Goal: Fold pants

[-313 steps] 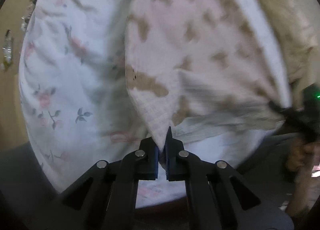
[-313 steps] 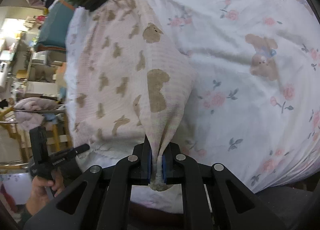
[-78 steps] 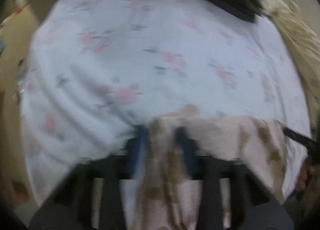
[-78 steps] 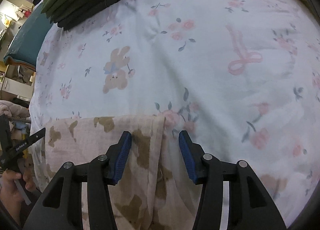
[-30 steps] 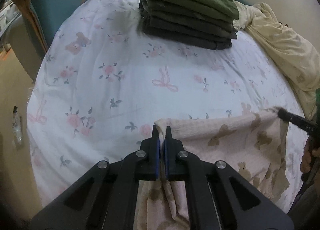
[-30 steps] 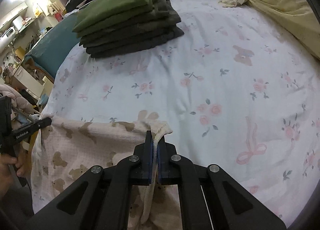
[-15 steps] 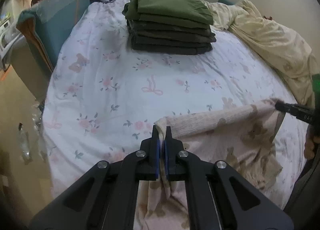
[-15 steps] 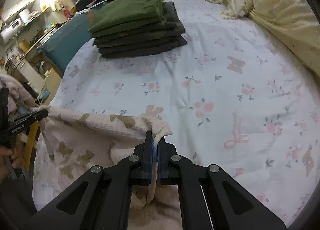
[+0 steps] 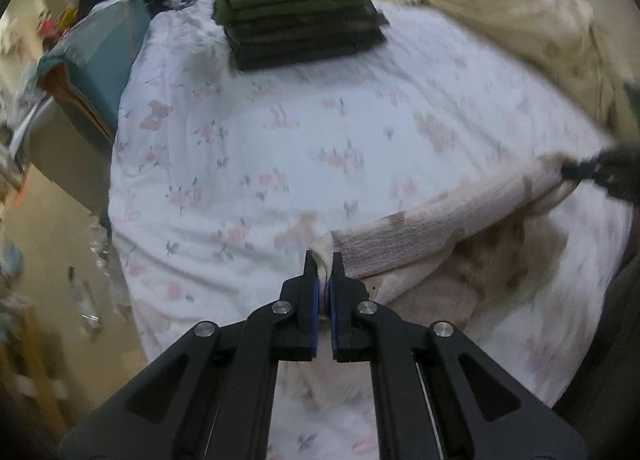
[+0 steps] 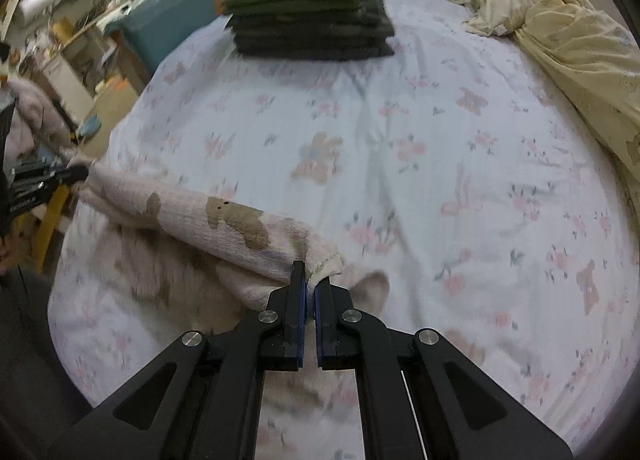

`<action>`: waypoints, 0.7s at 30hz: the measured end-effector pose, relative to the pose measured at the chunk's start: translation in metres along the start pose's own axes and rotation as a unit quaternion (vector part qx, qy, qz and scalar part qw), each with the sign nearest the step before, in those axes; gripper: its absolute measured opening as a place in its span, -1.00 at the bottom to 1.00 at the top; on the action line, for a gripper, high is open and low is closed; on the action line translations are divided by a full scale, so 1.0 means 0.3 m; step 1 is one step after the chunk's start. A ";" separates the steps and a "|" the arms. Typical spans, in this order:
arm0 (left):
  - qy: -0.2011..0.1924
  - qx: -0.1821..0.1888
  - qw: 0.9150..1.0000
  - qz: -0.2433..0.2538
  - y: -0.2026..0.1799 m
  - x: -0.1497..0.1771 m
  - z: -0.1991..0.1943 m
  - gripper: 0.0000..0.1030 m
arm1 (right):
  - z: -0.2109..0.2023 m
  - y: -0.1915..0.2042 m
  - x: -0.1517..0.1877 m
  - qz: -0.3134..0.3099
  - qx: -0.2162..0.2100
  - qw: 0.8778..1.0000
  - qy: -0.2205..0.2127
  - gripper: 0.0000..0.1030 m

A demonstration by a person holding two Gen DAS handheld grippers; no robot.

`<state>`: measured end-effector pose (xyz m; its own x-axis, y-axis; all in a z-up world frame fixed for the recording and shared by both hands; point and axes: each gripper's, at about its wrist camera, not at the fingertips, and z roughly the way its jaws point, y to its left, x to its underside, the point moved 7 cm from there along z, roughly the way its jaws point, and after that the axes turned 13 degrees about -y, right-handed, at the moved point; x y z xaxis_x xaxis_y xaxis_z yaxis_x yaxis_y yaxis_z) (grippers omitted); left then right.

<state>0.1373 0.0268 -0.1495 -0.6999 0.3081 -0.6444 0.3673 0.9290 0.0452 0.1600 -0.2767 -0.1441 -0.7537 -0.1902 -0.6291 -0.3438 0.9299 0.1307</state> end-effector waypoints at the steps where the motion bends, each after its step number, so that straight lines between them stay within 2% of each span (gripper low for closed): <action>1: 0.009 -0.002 1.000 0.013 -0.010 0.022 0.001 -0.92 | -0.001 0.016 0.021 -0.012 0.000 1.000 0.010 -0.95; 5: 0.067 0.009 0.997 0.030 -0.052 0.132 0.021 -0.86 | 0.024 0.075 0.135 -0.072 0.013 0.995 0.068 -0.94; 7: 0.096 0.011 0.994 0.043 -0.078 0.182 0.034 -0.84 | 0.052 0.075 0.180 -0.080 0.023 0.992 0.098 -0.87; 9: 0.131 0.008 0.990 0.060 -0.089 0.232 0.037 -0.66 | 0.069 0.064 0.217 -0.083 0.029 0.988 0.128 -0.78; 10: 0.147 0.009 0.987 0.062 -0.085 0.253 0.034 -0.41 | 0.072 0.055 0.232 -0.091 0.039 0.985 0.141 -0.75; 11: 0.159 0.006 0.985 0.062 -0.076 0.271 0.029 -0.25 | 0.066 0.048 0.244 -0.090 0.042 0.983 0.152 -0.63; 12: 0.165 -0.005 0.985 0.054 -0.053 0.280 0.020 -0.22 | 0.056 0.048 0.255 -0.079 0.036 0.983 0.161 -0.41; 13: 0.160 -0.013 0.986 0.047 -0.038 0.272 0.013 -0.21 | 0.042 0.038 0.262 -0.061 0.032 0.983 0.168 -0.26; 14: 0.147 -0.021 0.988 0.040 -0.021 0.255 0.002 -0.20 | 0.026 0.026 0.255 -0.045 0.034 0.985 0.165 -0.02; 15: 0.123 -0.031 0.992 0.019 0.005 0.217 -0.014 -0.20 | 0.004 0.016 0.233 -0.030 0.034 0.988 0.148 0.06; 17: 0.086 -0.044 0.995 -0.020 0.036 0.167 -0.026 -0.19 | -0.051 -0.008 0.164 0.021 0.022 0.995 0.099 0.06; 19: 0.049 -0.052 0.995 -0.063 0.054 0.115 -0.026 -0.19 | -0.075 -0.042 0.118 0.068 0.018 0.996 0.063 0.06; 21: 0.022 -0.034 0.995 -0.089 0.035 0.064 -0.024 -0.19 | -0.073 -0.062 0.082 0.089 0.030 0.995 0.034 0.04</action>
<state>0.1232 0.0441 -0.1559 -0.7769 0.1437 -0.6130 0.1934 0.9810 -0.0152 0.1358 -0.3056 -0.1453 -0.8364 -0.0406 -0.5466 -0.1692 0.9677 0.1870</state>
